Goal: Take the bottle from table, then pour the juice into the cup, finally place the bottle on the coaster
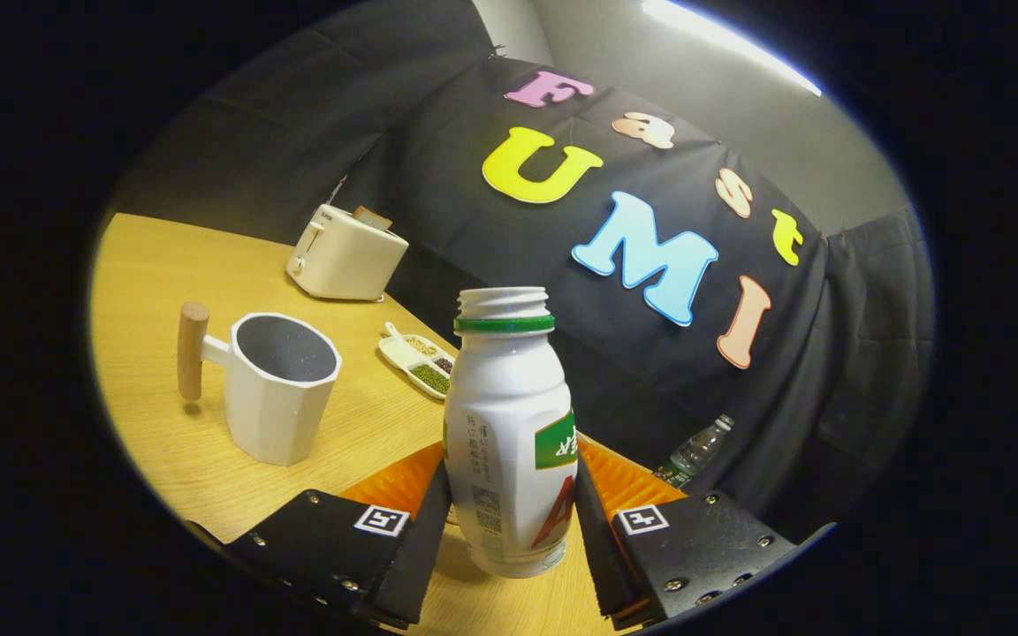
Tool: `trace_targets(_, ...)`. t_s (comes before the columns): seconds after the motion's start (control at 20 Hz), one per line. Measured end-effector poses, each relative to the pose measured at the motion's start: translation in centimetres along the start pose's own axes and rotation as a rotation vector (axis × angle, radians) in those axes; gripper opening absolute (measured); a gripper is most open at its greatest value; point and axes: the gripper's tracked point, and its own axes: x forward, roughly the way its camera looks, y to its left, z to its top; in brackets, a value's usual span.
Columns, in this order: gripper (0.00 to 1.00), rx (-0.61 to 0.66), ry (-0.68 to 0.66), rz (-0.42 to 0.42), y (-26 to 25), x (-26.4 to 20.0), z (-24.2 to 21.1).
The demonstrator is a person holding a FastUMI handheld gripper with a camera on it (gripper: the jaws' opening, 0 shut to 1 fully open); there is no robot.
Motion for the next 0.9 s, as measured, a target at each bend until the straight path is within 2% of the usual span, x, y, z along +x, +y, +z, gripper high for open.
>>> trace_targets(0.35, 0.71, -0.138, 0.001, 0.029, 1.2, 0.6, 0.6)
trace_targets(0.9, 0.71, -0.302, -0.024, 0.012, 1.5, 0.9, 1.2)
